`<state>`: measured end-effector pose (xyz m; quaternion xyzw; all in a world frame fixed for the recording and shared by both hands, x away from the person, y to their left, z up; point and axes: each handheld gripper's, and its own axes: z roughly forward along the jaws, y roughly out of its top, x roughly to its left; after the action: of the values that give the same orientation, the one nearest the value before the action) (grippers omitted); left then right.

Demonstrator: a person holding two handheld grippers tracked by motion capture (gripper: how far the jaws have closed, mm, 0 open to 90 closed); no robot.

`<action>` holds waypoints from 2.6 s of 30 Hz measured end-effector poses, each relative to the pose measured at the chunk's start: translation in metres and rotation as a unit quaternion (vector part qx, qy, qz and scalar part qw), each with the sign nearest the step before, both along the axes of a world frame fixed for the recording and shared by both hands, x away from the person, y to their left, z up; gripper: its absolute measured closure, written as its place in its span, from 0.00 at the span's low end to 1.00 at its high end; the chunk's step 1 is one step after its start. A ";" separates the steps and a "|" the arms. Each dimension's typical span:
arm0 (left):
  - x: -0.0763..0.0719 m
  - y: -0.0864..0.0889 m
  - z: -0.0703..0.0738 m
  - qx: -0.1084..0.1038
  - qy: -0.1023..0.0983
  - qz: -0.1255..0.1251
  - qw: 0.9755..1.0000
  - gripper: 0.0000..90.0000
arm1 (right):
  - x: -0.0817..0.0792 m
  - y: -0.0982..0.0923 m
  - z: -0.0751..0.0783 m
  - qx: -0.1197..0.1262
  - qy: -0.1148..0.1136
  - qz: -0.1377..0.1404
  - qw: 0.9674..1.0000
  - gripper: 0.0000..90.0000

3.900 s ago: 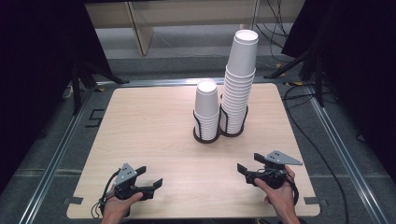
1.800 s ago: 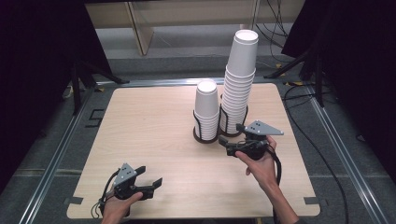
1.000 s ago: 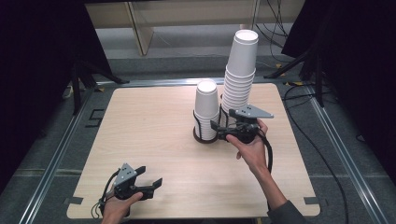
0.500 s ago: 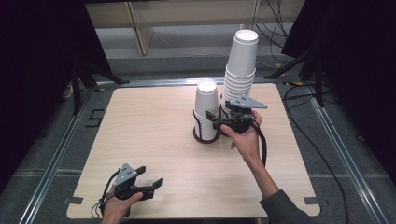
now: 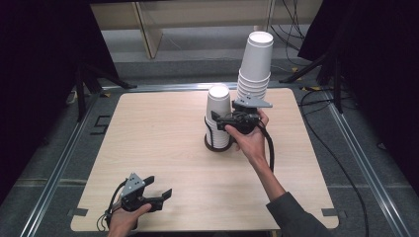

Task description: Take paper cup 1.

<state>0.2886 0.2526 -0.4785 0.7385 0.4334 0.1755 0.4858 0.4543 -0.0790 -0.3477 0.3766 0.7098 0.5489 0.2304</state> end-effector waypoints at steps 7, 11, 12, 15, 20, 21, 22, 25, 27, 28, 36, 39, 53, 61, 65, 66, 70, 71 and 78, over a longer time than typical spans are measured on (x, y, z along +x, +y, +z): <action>0.000 0.001 0.000 0.005 0.000 -0.005 1.000 0.16 | 0.007 0.010 0.003 0.001 0.012 -0.012 1.000 0.17; 0.000 0.000 0.000 -0.004 -0.001 -0.003 1.000 0.16 | 0.011 0.013 0.004 -0.005 0.015 -0.029 0.999 0.18; -0.001 0.000 0.001 0.003 0.004 0.000 1.000 0.16 | 0.012 0.014 0.004 -0.002 0.012 -0.025 1.000 0.18; 0.000 0.000 0.000 0.001 0.001 -0.003 1.000 0.16 | 0.013 0.015 0.004 -0.006 0.016 -0.031 0.999 0.17; -0.001 0.001 0.001 0.009 0.003 -0.004 1.000 0.16 | 0.017 0.020 0.003 -0.010 0.020 -0.043 0.999 0.17; 0.000 0.001 0.000 0.005 0.000 -0.005 1.000 0.16 | 0.018 0.021 0.003 -0.012 0.018 -0.044 0.999 0.17; -0.001 0.001 0.001 0.010 0.004 -0.004 1.000 0.16 | 0.018 0.022 0.003 -0.007 0.019 -0.044 0.999 0.17; 0.000 0.000 0.000 0.004 0.001 -0.004 1.000 0.16 | 0.021 0.022 0.002 -0.007 0.022 -0.046 0.999 0.18; 0.000 0.000 0.000 0.003 -0.001 -0.005 1.000 0.16 | 0.022 0.023 0.001 -0.011 0.021 -0.050 0.998 0.18; 0.000 0.000 0.000 0.002 -0.001 -0.005 1.000 0.16 | 0.021 0.024 0.001 -0.011 0.022 -0.052 0.998 0.17; 0.000 0.000 0.000 0.002 -0.001 -0.005 1.000 0.16 | 0.022 0.026 0.002 -0.013 0.024 -0.059 0.998 0.19; 0.000 0.000 0.000 0.003 0.000 -0.005 1.000 0.16 | 0.022 0.027 0.003 -0.012 0.030 -0.062 0.998 0.21; 0.000 0.000 0.000 0.005 0.000 -0.007 1.000 0.16 | 0.017 0.026 0.017 -0.004 0.008 -0.062 0.998 0.23; 0.000 0.000 0.000 0.003 0.000 -0.006 1.000 0.16 | 0.014 0.026 0.029 -0.003 -0.002 -0.061 0.998 0.23; 0.000 0.000 0.000 0.005 0.000 -0.007 1.000 0.16 | 0.011 0.025 0.037 0.000 -0.007 -0.061 0.998 0.23; 0.000 0.000 0.000 0.004 0.000 -0.006 1.000 0.16 | 0.011 0.025 0.039 -0.001 -0.008 -0.059 0.998 0.23; 0.000 0.000 0.000 0.004 0.000 -0.006 1.000 0.16 | 0.009 0.023 0.049 0.008 -0.014 -0.056 0.998 0.23; 0.000 0.000 0.000 0.004 0.000 -0.006 1.000 0.16 | 0.009 0.023 0.052 0.012 -0.014 -0.055 0.998 0.23; 0.000 0.000 -0.001 0.001 -0.002 -0.011 1.000 0.16 | 0.005 0.020 0.075 0.020 -0.033 -0.053 0.998 0.23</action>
<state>0.2889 0.2522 -0.4795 0.7433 0.4246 0.1719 0.4875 0.4595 -0.0593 -0.2730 0.4001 0.6698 0.5618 0.2750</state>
